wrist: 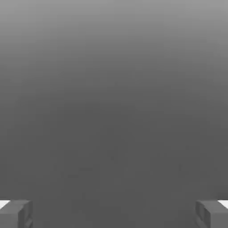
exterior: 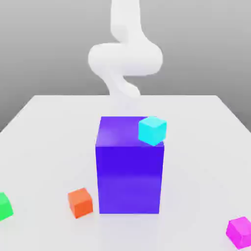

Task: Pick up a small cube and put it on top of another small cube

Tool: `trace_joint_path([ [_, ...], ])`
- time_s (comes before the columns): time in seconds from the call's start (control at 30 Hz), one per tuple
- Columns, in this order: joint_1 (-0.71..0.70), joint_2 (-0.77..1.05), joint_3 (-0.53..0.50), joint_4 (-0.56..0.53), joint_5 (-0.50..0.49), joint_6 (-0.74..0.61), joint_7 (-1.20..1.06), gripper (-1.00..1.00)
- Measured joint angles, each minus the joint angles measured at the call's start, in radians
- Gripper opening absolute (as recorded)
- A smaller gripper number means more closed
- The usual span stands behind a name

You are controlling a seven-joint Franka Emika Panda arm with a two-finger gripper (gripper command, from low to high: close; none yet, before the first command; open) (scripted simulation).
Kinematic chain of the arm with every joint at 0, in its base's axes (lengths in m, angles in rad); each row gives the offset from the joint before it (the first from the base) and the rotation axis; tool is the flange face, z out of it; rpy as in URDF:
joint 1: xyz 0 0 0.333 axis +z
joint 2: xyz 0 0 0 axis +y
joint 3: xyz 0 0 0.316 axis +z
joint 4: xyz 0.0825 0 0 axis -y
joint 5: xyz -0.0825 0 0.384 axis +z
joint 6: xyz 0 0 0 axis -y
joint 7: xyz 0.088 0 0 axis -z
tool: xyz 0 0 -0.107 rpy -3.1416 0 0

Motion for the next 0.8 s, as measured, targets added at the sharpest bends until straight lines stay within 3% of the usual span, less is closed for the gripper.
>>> trace_joint_path([
  [0.43,-0.011,0.476,0.214,0.022,-0.158,0.114,0.203,0.00],
  [0.8,0.095,0.871,0.279,0.040,-0.277,0.212,0.364,0.00],
])
